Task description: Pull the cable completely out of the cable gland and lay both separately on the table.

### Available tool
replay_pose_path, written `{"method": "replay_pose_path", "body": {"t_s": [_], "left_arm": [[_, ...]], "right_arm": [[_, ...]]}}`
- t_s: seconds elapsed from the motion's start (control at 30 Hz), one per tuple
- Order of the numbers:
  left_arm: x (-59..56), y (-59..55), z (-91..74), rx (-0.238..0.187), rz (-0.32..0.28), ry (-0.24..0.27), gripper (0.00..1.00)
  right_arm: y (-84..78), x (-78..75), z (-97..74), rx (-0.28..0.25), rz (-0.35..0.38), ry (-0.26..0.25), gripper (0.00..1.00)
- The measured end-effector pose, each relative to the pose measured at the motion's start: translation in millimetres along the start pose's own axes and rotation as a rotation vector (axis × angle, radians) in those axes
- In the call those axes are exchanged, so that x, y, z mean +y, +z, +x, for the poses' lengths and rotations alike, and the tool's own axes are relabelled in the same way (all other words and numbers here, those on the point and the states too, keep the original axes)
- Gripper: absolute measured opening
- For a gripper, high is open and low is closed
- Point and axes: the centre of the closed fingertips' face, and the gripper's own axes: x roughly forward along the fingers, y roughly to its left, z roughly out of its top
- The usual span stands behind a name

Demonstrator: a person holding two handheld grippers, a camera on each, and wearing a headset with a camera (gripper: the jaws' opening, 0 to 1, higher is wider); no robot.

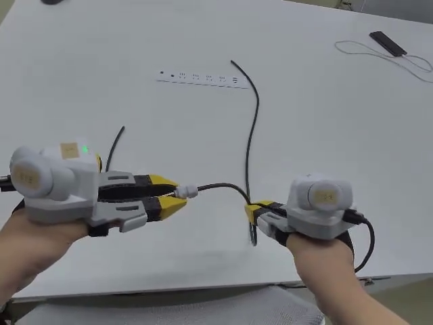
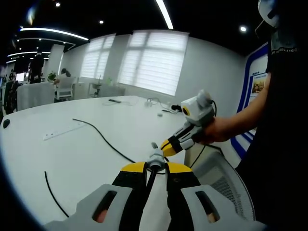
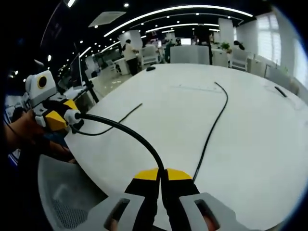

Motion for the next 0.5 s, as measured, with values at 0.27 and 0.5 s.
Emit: {"method": "replay_pose_path", "body": {"t_s": [0.27, 0.5], "left_arm": [[4.7, 0.0, -3.5, -0.001, 0.006, 0.006, 0.15], [11.3, 0.7, -4.2, 0.011, -0.014, 0.008, 0.15]], "right_arm": [[8.3, 4.1, -8.3, -0.038, -0.028, 0.012, 0.0], [16.0, 10.5, -17.0, -0.062, -0.075, 0.019, 0.01]]}}
